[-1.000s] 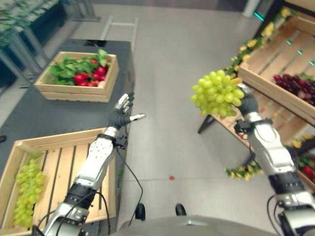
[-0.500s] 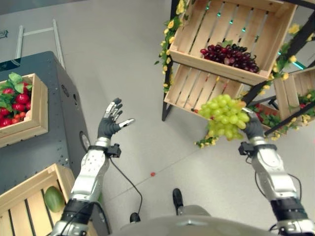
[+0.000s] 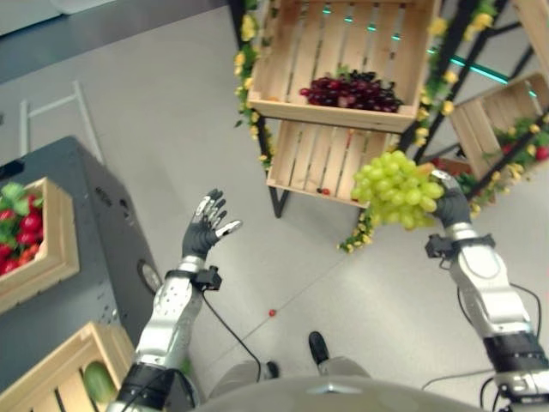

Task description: Pick up the fruits from the basket on one side to the basket on the other side

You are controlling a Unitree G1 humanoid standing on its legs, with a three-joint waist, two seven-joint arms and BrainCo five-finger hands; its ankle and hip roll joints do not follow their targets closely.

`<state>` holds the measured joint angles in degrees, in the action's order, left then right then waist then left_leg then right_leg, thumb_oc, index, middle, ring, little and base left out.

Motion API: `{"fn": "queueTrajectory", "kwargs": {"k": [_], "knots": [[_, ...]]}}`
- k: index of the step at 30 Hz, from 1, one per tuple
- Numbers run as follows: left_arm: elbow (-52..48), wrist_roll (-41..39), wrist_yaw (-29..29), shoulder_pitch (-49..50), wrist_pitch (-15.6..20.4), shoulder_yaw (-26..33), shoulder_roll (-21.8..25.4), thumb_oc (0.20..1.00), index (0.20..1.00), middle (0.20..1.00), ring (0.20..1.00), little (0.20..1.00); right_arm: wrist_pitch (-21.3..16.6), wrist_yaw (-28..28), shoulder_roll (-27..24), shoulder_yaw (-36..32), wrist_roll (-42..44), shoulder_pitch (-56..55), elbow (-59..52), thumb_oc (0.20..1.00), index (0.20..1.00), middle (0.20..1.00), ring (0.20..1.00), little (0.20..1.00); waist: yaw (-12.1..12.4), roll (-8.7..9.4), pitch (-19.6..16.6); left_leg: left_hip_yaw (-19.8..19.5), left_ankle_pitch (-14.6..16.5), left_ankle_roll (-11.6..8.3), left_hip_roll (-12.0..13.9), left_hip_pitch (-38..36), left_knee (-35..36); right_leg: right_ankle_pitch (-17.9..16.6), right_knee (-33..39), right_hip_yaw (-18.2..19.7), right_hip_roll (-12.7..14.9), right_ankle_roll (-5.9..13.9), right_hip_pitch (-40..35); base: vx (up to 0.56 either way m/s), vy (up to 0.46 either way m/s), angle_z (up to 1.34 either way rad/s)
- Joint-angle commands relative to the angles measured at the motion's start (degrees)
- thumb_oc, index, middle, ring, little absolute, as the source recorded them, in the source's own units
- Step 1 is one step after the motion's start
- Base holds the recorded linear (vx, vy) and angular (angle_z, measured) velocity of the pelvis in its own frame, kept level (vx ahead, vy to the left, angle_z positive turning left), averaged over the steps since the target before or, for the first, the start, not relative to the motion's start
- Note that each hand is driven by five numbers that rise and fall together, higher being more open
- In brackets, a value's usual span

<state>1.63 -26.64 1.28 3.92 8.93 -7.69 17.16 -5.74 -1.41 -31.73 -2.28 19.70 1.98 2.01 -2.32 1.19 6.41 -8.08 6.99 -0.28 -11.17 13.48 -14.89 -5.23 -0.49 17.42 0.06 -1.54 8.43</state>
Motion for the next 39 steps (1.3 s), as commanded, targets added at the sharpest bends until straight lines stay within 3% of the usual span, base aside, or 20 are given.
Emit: {"fn": "queueTrajectory", "kwargs": {"k": [1,3,6,9,11,13,14,15,16,17,19,20,21,22,23,24,25,28,32,39], "knots": [[-1.89,-0.37,0.78,-0.77,3.28,1.14,0.39,1.0,1.0,1.0,1.0,1.0,-4.82,-0.59,-1.5,-1.1,-0.01,4.9,-4.77,0.2,0.2,0.2,0.2,0.2,1.31,-1.56,0.37,1.03,-10.15,0.8,0.42,8.2,4.42,4.4,5.49,0.18,-7.44,2.24,-10.17,0.18,-0.04,-0.82],[-1.17,0.54,1.65,-1.47,3.51,0.92,0.42,1.0,1.0,1.0,1.0,1.0,-4.87,-1.44,-1.4,-0.7,-1.08,5.12,-4.87,0.2,0.2,0.2,0.2,0.2,2.58,-1.8,1.09,3.15,-14.03,0.46,1.22,10.96,10.33,5.44,5.49,2.78,-9.47,1.45,-13.07,0.26,-0.072,-1.39],[-1.05,0.73,2.49,-1.71,3.8,0.93,0.62,1.0,1.0,1.0,1.0,1.0,-4.91,-2.2,-0.67,-0.04,-1.89,5.75,-4.63,0.2,0.2,0.2,0.2,0.2,3.8,-1.85,0.91,3.85,-15.58,0.76,1.51,11.78,11.63,6.89,5.49,5.38,-10.58,0.88,-15.32,0.23,-0.002,-0.26],[-1.24,0.67,3.76,-1.27,3.89,1.84,0.79,1.0,1.0,1.0,1.0,1.0,-4.55,-2.85,0.73,1.0,-3.18,6.39,-4.75,0.2,0.2,0.2,0.2,0.2,5.13,-1.72,-0.69,4.56,-16.98,2.0,2.93,8.59,14.02,9.01,5.49,7.78,-10.18,0.88,-17.51,0.22,0.068,-0.39],[-1.46,1.25,4.82,-0.97,3.89,2.01,0.81,1.0,1.0,1.0,1.0,1.0,-4.72,-3.32,1.65,1.53,-3.78,6.34,-4.14,0.2,0.2,0.2,0.2,0.2,5.77,-0.73,-2.03,5.85,-17.27,2.76,2.96,5.49,15.24,10.58,3.65,7.16,-8.61,1.48,-18.86,0.36,0.071,-0.3],[-1.84,1.6,5.9,-1.06,3.78,3.16,2.18,1.0,1.0,1.0,1.0,1.0,-4.74,-2.9,2.95,2.05,-3.74,6.47,-4.92,0.2,0.2,0.2,0.2,0.2,6.38,1.74,-2.54,7.05,-14.41,3.09,3.92,2.38,14.42,11.77,-8.47,4.06,-9.14,5.63,-16.64,0.28,-0.031,-0.59],[-1.87,1.6,5.92,-1.08,3.77,3.2,2.23,1.0,1.0,1.0,1.0,1.0,-4.72,-2.9,3.01,2.04,-3.77,6.5,-4.96,0.2,0.2,0.2,0.2,0.2,6.61,1.52,-2.64,7.15,-14.68,2.9,4.39,2.72,14.4,11.43,-8.69,4.28,-9.58,5.61,-16.16,0.2,-0.062,-0.66],[-1.68,2.59,6.51,-1.72,3.35,3.11,3.05,1.0,1.0,1.0,1.0,1.0,-4.55,-2.66,3.69,1.89,-3.7,5.75,-5.33,0.2,0.2,0.2,0.2,0.2,5.55,2.31,-1.67,5.59,-13.33,2.96,4.37,-0.88,15.17,6.2,-18.66,0.32,-11.56,11.39,-11.74,0.1,-0.046,-0.47],[-1.48,2.92,6.94,-2.28,3.3,2.79,3.58,1.0,1.0,1.0,1.0,1.0,-4.57,-2.76,4.12,1.95,-3.76,5.94,-5.35,0.2,0.2,0.2,0.2,0.2,4.29,1.48,-0.35,3.89,-13.39,2.73,5.25,-2.71,15.9,5.04,-24.78,-2.0,-13.2,13.45,-6.42,0.13,-0.008,-0.22],[-1.17,3.51,7.5,-2.74,3.19,2.53,3.69,1.0,1.0,1.0,1.0,1.0,-4.69,-3.49,4.44,2.05,-4.13,6.17,-5.27,0.2,0.2,0.2,0.2,0.2,3.54,0.06,0.27,2.8,-13.49,2.42,6.19,-3.77,16.58,5.13,-24.61,-2.81,-13.62,12.95,-2.31,0.06,0.075,0.27],[-0.98,2.89,8.23,-3.98,3.43,2.31,3.24,1.0,1.0,1.0,1.0,1.0,-4.1,-4.35,4.82,2.59,-5.46,6.84,-5.37,0.2,0.2,0.2,0.2,0.2,2.3,-1.89,0.64,0.37,-12.99,1.86,7.32,-6.5,18.33,10.62,-19.59,-4.47,-9.98,8.44,2.3,0.14,0.057,0.38],[-0.89,2.85,8.22,-4.06,3.45,2.31,3.19,1.0,1.0,1.0,1.0,1.0,-4.06,-4.39,4.76,2.62,-5.5,6.9,-5.35,0.2,0.2,0.2,0.2,0.2,1.61,-1.9,0.82,-0.3,-12.86,1.94,7.07,-7.01,18.62,11.21,-19.41,-5.06,-9.65,8.3,1.72,0.21,-0.042,0.08],[-0.86,2.35,8.79,-5.68,3.87,2.62,2.82,1.0,1.0,1.0,1.0,1.0,-4.3,-4.48,4.58,2.95,-5.02,8.65,-5.47,0.2,0.2,0.2,0.2,0.2,1.47,-1.84,1.27,-1.12,-11.65,1.06,7.12,-8.5,19.07,10.35,-10.6,-6.39,-4.97,7.04,3.48,0.16,-0.042,0.28],[-0.71,2.34,8.81,-5.89,3.91,2.63,2.82,1.0,1.0,1.0,1.0,1.0,-4.36,-4.48,4.54,2.95,-4.97,8.88,-5.3,0.2,0.2,0.2,0.2,0.2,1.11,-2.01,1.39,-1.5,-11.39,1.15,7.13,-8.61,18.93,9.97,-9.18,-6.71,-4.81,7.06,2.57,0.26,-0.11,0.45],[0.51,2.16,9.66,-7.87,3.96,2.04,2.84,1.0,1.0,1.0,1.0,1.0,-4.56,-5.21,3.96,3.36,-4.26,10.89,-4.93,0.2,0.2,0.2,0.2,0.2,1.28,-1.45,2.12,-2.45,-9.46,0.86,6.6,-10.25,19.06,4.42,-1.3,-8.64,-0.21,8.38,7.04,0.15,-0.056,0.52],[0.63,2.17,9.69,-8.01,4.01,2.01,2.82,1.0,1.0,1.0,1.0,1.0,-4.62,-5.23,3.92,3.37,-4.23,11.01,-4.8,0.2,0.2,0.2,0.2,0.2,1.03,-1.55,2.22,-2.73,-9.37,0.91,6.58,-10.22,18.87,3.99,-0.41,-8.93,-0.07,8.42,6.5,0.24,-0.084,0.37],[1.18,3.72,10.71,-6.68,3.96,2.8,2.74,1.0,1.0,1.0,1.0,1.0,-4.46,-6.06,2.93,1.99,-6.07,9.99,-5.74,0.2,0.2,0.2,0.2,0.2,0.7,-0.4,1.43,-3.5,-8.03,1.59,5.22,-11.47,18.43,3.92,-0.57,-6.64,-0.9,8.64,5.48,0.14,-0.019,0.22],[2.88,2.77,9.82,-5.99,3.46,1.48,1.54,1.0,1.0,1.0,1.0,1.0,-2.96,-3.07,2.84,6.65,-6.83,11.42,-7.73,0.2,0.2,0.2,0.2,0.2,1.26,0.84,0.13,-2.19,-6.14,1.69,4.38,-11.79,17.61,1.74,1.83,-7.49,0.17,8.65,3.07,0.13,-0.017,0.36],[2.8,2.07,8.9,-4.9,3.28,1.61,0.12,1.0,1.0,1.0,1.0,1.0,-3.38,-1.47,1.44,7.63,-4.52,13.53,-8.36,0.2,0.2,0.2,0.2,0.2,1.19,0.47,-2.55,-2.61,-5.27,2.11,4.19,-13.45,18.95,0.8,4.54,-7.86,0.08,8.04,-0.85,0.16,-0.028,0.31],[2.48,2.1,9.0,-3.72,2.38,1.79,-0.43,1.0,1.0,1.0,1.0,1.0,-2.79,-0.53,1.79,9.53,-4.18,14.7,-9.88,0.2,0.2,0.2,0.2,0.2,1.91,-0.16,-4.03,-3.06,-5.09,1.7,4.84,-13.53,19.72,2.08,5.49,-7.67,-0.45,7.62,-2.89,0.05,-0.017,0.02]]}}
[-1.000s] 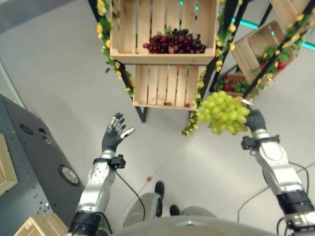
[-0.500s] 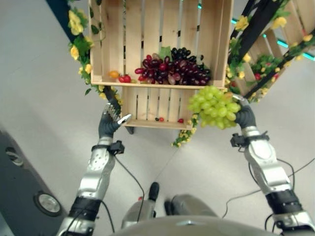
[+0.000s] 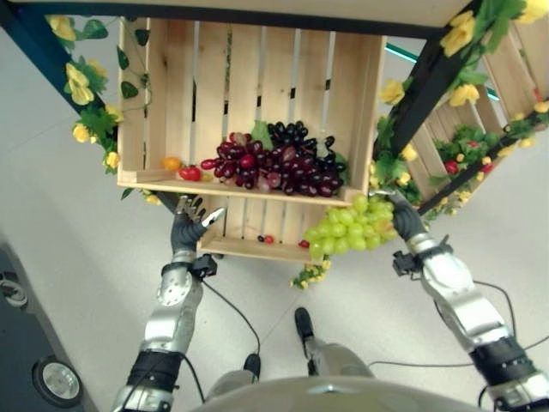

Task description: Pick up the fruits from the basket on one side to the basket on the other side

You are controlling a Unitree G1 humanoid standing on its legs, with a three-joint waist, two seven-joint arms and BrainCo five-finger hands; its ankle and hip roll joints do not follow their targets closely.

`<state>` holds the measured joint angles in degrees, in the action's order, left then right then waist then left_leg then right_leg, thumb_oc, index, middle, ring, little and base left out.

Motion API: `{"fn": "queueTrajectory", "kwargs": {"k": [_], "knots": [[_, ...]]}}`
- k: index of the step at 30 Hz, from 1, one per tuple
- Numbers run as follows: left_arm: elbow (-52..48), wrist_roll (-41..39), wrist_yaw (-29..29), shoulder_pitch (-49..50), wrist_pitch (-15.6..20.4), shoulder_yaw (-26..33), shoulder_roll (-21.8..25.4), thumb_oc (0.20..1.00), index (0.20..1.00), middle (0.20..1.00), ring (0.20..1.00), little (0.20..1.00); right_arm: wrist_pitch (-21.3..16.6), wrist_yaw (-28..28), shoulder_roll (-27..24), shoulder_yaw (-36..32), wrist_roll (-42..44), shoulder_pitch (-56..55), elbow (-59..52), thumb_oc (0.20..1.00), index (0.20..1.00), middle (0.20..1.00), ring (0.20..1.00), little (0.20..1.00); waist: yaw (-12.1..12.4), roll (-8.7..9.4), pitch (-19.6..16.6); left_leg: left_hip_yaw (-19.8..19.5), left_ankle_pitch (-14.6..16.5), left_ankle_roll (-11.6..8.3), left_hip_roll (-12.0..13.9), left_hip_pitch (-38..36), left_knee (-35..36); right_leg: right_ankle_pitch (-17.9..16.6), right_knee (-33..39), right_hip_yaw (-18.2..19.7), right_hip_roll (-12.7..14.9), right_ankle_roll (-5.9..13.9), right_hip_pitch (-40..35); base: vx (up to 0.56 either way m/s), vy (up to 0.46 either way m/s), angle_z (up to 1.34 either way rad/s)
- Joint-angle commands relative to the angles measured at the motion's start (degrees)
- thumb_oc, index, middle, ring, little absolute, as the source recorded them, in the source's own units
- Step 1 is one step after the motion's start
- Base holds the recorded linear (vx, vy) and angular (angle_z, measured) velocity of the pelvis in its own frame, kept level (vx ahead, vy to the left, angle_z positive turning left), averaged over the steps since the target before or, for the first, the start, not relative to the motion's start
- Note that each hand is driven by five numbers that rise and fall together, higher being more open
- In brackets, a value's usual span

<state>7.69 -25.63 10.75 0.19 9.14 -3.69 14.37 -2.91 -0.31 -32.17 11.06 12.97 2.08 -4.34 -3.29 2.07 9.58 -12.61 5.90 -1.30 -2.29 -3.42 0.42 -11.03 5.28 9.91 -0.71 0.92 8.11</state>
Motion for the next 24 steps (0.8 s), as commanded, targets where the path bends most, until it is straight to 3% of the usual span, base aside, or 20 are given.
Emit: {"fn": "queueTrajectory", "kwargs": {"k": [1,13,24], "knots": [[-3.58,1.09,-0.46,0.01,2.17,-2.2,2.35,1.0,1.0,1.0,1.0,1.0,-5.6,-1.63,2.24,-3.79,2.54,14.58,-3.55,0.2,0.2,0.2,0.2,0.2,2.88,-1.04,-7.22,1.49,-3.99,2.72,-4.04,3.38,4.41,7.88,-0.28,-0.14,0.3,5.15,-2.55,0.01,0.006,-0.05],[-3.07,1.31,0.1,0.4,2.41,-1.69,2.0,1.0,1.0,1.0,1.0,1.0,-5.75,-0.01,3.89,-2.26,2.52,13.9,-6.75,0.2,0.2,0.2,0.2,0.2,2.58,-1.39,-7.69,2.24,-3.6,3.0,-4.22,3.31,4.46,8.01,-0.28,1.29,0.49,5.42,-3.15,-0.02,0.02,-0.09],[-2.76,2.23,1.78,1.89,3.03,1.49,1.66,1.0,1.0,1.0,1.0,1.0,-6.13,1.73,6.1,-7.17,1.59,0.57,-11.57,0.2,0.2,0.2,0.2,0.2,-0.18,-1.5,-7.55,4.0,-2.42,3.75,-4.74,2.33,3.94,7.72,-0.8,3.11,0.79,5.86,-3.39,-0.02,0.034,-0.02]]}}
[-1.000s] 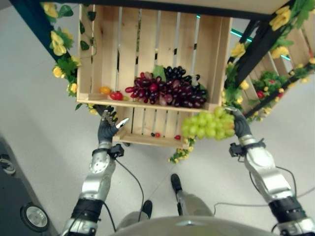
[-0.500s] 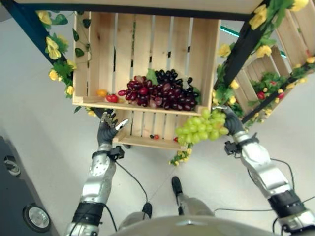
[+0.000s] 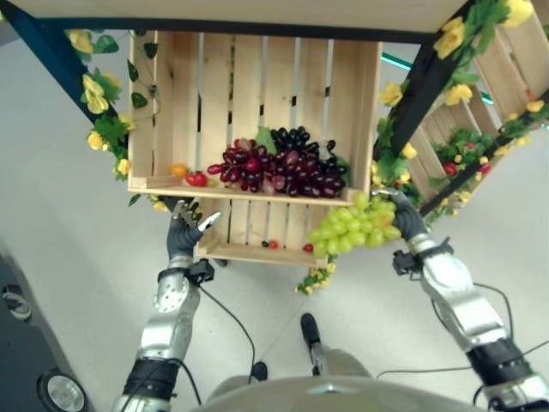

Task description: Pick up the fruits from the basket on one side to the basket on the other side

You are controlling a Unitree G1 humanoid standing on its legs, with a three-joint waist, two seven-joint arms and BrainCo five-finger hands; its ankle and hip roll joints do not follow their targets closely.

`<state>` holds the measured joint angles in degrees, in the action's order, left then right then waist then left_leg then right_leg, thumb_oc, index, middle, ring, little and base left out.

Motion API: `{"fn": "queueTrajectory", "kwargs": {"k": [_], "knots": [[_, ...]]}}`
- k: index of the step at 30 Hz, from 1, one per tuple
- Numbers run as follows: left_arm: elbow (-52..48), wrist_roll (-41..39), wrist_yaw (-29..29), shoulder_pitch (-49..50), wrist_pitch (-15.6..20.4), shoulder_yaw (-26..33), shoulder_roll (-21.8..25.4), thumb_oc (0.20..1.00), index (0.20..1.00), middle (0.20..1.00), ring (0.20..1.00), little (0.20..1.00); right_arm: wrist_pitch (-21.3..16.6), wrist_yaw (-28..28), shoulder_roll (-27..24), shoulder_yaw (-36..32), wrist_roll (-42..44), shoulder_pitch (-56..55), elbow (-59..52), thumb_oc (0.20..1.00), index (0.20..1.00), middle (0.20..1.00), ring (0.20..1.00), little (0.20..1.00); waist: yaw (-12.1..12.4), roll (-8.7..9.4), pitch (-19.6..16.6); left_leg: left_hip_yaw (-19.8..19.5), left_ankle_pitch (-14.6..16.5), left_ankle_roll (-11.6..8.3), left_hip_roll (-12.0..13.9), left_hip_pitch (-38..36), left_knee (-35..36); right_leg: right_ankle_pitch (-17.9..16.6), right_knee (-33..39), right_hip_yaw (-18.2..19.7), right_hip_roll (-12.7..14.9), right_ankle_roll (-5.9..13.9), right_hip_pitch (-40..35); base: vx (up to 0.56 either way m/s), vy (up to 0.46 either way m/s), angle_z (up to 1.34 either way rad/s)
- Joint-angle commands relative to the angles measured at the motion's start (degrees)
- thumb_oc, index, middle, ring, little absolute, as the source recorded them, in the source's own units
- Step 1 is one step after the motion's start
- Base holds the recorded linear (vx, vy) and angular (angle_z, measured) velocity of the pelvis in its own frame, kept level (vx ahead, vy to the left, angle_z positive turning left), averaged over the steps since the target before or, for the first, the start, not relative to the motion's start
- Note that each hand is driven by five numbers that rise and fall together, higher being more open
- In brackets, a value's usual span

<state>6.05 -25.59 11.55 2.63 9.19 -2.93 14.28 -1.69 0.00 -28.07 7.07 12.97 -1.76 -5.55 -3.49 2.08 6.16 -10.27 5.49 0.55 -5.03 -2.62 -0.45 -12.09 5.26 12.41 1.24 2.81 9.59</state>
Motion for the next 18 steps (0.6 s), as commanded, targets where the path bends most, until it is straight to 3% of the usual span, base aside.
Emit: {"fn": "queueTrajectory", "kwargs": {"k": [1,18], "knots": [[-0.81,2.31,0.94,-0.42,3.13,0.86,1.8,1.0,1.0,1.0,1.0,1.0,-7.35,1.7,2.12,-3.9,1.51,2.3,-10.62,0.2,0.2,0.2,0.2,0.2,-0.56,-1.49,-4.11,2.07,-1.73,2.06,-2.13,1.21,4.62,8.85,-1.0,1.0,-1.21,3.97,-4.99,-0.03,0.05,-0.07],[1.62,3.47,-0.72,0.32,3.37,2.75,2.43,1.0,1.0,1.0,1.0,1.0,-6.78,8.34,2.0,-5.2,3.71,-7.61,-13.6,0.2,0.2,0.2,0.2,0.2,-3.84,-0.38,-4.83,5.82,0.24,2.61,-2.07,0.5,2.58,8.55,-2.19,4.91,-2.43,4.35,-4.75,-0.04,0.024,-0.14]]}}
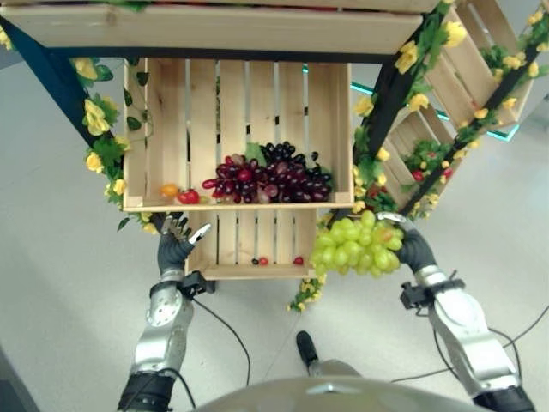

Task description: Pick up the fruits from the basket on one side to the basket on the other side

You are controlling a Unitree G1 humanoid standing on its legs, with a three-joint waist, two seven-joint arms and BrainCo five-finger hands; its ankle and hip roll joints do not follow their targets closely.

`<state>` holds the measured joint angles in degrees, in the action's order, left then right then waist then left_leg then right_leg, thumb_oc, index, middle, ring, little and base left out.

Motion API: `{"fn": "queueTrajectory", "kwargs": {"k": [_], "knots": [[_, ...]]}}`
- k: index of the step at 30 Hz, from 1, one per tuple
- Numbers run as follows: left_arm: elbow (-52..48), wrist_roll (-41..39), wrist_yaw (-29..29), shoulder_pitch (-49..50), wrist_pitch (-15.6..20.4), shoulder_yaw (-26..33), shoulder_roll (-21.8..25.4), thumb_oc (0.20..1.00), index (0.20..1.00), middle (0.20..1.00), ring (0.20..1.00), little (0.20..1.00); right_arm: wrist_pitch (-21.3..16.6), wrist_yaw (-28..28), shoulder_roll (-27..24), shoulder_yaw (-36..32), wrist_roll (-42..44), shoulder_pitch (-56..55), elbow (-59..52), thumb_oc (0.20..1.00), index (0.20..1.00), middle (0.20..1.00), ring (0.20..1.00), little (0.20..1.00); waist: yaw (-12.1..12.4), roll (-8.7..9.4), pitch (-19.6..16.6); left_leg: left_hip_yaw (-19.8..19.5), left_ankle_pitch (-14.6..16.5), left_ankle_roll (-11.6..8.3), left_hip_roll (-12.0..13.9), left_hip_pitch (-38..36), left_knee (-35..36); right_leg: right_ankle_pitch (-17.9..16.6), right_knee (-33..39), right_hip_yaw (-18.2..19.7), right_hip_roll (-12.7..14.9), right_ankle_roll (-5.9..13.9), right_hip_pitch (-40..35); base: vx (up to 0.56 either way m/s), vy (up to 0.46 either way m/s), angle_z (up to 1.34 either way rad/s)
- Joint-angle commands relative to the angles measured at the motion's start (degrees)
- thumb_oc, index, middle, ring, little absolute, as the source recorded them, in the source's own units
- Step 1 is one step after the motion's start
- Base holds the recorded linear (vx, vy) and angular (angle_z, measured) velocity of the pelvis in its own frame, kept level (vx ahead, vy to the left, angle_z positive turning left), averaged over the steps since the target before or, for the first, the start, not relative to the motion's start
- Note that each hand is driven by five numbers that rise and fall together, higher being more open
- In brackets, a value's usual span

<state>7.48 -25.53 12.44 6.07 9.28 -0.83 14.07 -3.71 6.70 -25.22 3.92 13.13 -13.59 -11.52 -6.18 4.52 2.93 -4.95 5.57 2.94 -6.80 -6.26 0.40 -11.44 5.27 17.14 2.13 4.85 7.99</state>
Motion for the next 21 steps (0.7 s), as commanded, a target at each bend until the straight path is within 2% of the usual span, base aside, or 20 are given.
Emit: {"fn": "queueTrajectory", "kwargs": {"k": [1,7,11,15,21], "knots": [[0.19,3.42,-1.62,-3.1,3.28,0.66,2.63,1.0,1.0,1.0,1.0,1.0,-4.75,1.66,-0.86,-2.06,3.57,4.2,-7.65,0.2,0.2,0.2,0.2,0.2,-1.13,-2.82,-1.6,0.53,0.16,0.22,-0.29,4.12,1.75,7.89,-2.2,0.22,-3.33,2.31,-3.15,-0.02,0.005,-0.09],[0.14,3.43,-1.68,-3.24,3.56,1.34,2.81,1.0,1.0,1.0,1.0,1.0,-4.89,6.09,-2.6,0.05,8.8,5.33,-12.07,0.2,0.2,0.2,0.2,0.2,-0.73,-2.27,-1.05,1.11,-0.45,0.11,-0.13,4.23,2.67,7.1,-1.59,1.02,-3.46,2.54,-2.43,-0.01,0.004,-0.03],[0.17,3.18,-1.6,-3.34,3.56,1.08,2.74,1.0,1.0,1.0,1.0,1.0,-5.0,6.33,-3.31,1.11,11.13,7.57,-13.44,0.2,0.2,0.2,0.2,0.2,-0.29,-2.16,-0.76,1.03,-0.89,0.02,-0.19,4.61,3.03,6.85,-1.56,0.89,-3.26,2.66,-1.93,0.0,0.0,0.0],[-0.2,2.93,-1.63,-3.61,3.32,0.05,2.65,1.0,1.0,1.0,1.0,1.0,-5.27,4.97,-4.29,2.95,11.46,13.32,-14.68,0.2,0.2,0.2,0.2,0.2,0.63,-2.05,-0.44,0.6,-1.34,-0.03,-0.36,5.09,3.38,6.64,-1.53,0.34,-3.01,2.69,-1.5,0.02,0.004,0.0],[-0.25,1.84,-1.19,-4.58,2.8,-2.67,2.72,1.0,1.0,1.0,1.0,1.0,-5.62,0.9,-4.88,7.96,11.74,27.93,-13.76,0.2,0.2,0.2,0.2,0.2,2.63,-1.82,-0.91,-0.23,-1.69,-0.14,-0.43,5.37,4.0,6.43,-0.94,-0.54,-2.51,2.78,-1.36,0.04,0.004,0.09]]}}
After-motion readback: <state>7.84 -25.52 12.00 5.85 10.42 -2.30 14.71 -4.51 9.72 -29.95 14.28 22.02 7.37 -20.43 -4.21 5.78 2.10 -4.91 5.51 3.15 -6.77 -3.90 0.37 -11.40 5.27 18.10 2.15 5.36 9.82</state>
